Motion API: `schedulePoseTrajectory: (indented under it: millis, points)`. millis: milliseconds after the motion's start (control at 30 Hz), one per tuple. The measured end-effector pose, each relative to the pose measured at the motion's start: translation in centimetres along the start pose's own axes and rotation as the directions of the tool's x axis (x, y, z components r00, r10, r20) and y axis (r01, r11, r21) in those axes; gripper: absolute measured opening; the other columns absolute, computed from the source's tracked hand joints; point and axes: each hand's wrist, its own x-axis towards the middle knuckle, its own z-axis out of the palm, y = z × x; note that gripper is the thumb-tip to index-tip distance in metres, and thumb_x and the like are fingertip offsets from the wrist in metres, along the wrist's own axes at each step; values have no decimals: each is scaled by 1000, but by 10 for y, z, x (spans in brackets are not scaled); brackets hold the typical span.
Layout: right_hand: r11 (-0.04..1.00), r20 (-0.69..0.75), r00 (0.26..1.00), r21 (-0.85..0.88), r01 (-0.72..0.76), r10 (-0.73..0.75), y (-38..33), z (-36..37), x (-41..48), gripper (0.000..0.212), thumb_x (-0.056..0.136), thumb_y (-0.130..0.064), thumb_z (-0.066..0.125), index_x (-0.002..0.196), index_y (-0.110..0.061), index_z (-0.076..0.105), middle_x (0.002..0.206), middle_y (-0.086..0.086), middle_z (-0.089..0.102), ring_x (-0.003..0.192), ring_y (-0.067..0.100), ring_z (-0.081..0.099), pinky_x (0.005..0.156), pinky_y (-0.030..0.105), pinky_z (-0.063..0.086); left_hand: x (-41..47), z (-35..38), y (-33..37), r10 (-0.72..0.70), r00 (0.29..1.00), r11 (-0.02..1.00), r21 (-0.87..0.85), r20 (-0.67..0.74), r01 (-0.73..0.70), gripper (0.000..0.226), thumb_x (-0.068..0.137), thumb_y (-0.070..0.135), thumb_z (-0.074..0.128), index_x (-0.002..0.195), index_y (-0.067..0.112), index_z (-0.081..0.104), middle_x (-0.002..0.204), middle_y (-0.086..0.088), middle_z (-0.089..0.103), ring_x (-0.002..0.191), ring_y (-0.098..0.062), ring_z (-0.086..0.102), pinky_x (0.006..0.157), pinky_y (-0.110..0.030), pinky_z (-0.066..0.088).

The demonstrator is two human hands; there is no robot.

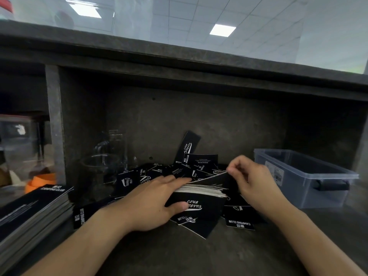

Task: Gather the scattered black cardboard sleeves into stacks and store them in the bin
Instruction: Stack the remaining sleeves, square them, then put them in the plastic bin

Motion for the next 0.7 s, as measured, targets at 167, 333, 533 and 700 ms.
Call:
schedulePoseTrajectory:
  millis: [167, 333, 533, 700]
  points:
    - [999, 215, 976, 27, -46, 39, 1, -1, -5, 10, 101, -44, 48, 97, -37, 53, 69, -7, 63, 60, 7, 60, 56, 26, 52, 1, 6, -6, -11, 1000, 999, -33, 5, 12, 67, 96, 66, 47, 154, 51, 18, 158, 13, 37, 147, -7, 31, 121, -35, 30]
    - [996, -64, 997, 85, -41, 46, 8, -1, 2, 10, 100, -29, 59, 93, -31, 66, 86, -13, 70, 83, -3, 65, 72, 13, 50, 0, -1, -1, -19, 1000, 996, -83, -12, 18, 39, 94, 60, 56, 127, 42, 44, 125, 22, 55, 115, 1, 52, 104, -32, 45]
    - [578, 87, 774, 613, -538, 627, 25, 7, 11, 19, 107, -16, 49, 109, -9, 66, 97, 12, 60, 60, 13, 51, 42, 19, 39, -2, -4, 1, 5, 1000, 993, -119, -23, -7, 38, 93, 59, 60, 121, 37, 46, 132, 26, 39, 118, 6, 47, 106, -26, 43]
    - [439, 482, 622, 445, -781, 617, 8, 28, 7, 16, 101, -9, 52, 99, -2, 66, 71, 4, 53, 45, 7, 33, 34, 17, 20, -6, -5, 4, 13, 1000, 980, -196, -20, -17, 73, 92, 57, 61, 150, 48, 17, 156, 35, 12, 138, 12, 26, 111, -13, 25]
